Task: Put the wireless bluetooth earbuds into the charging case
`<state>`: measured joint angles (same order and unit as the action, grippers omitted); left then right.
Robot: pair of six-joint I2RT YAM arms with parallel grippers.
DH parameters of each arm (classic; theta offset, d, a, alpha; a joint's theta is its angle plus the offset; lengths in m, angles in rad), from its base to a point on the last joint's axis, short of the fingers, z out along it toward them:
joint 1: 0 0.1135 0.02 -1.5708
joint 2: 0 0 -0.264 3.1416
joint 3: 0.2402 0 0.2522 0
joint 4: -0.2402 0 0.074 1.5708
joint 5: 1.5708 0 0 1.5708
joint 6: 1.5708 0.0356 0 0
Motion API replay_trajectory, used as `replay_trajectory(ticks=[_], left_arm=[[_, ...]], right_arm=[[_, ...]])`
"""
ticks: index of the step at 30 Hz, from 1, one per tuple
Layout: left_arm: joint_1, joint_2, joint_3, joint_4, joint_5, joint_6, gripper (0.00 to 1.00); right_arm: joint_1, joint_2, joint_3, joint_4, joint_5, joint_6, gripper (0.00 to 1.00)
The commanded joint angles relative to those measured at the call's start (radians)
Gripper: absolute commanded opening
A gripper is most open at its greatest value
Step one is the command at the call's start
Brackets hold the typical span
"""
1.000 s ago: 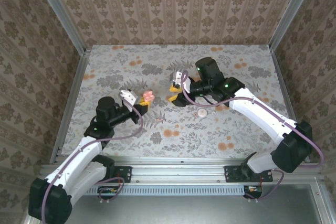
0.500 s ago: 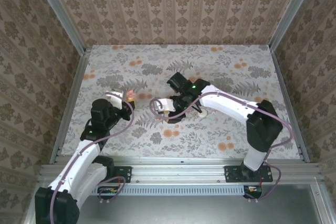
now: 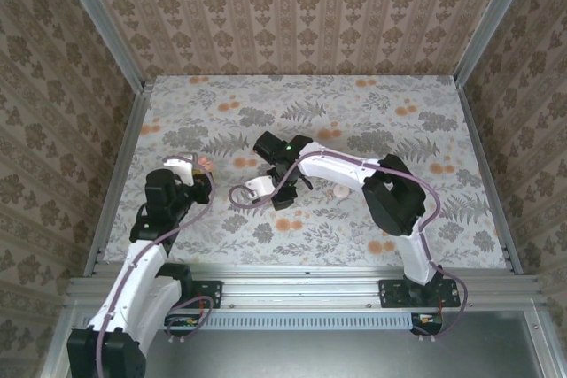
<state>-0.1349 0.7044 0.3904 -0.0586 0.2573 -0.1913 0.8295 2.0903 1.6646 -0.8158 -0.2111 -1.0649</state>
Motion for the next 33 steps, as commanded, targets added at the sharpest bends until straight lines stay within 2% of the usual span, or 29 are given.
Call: replay_trajectory(ticks=[1, 15, 28, 33], left_arm=[[0.022, -0.023, 0.008, -0.027, -0.015, -0.016, 0.09], [0.058, -0.023, 0.013, -0.033, 0.002, -0.01, 0.09], [0.063, -0.025, 0.015, -0.031, 0.016, -0.007, 0.09], [0.063, -0.023, 0.015, -0.031, 0.017, -0.007, 0.09]], right_arm=[[0.006, 0.048, 0.061, -0.043, 0.033, -0.051, 0.42], [0.017, 0.198, 0.215, -0.13, -0.011, -0.089, 0.4], [0.017, 0.26, 0.271, -0.159, -0.023, -0.096, 0.31], [0.016, 0.279, 0.291, -0.177, -0.013, -0.097, 0.21]])
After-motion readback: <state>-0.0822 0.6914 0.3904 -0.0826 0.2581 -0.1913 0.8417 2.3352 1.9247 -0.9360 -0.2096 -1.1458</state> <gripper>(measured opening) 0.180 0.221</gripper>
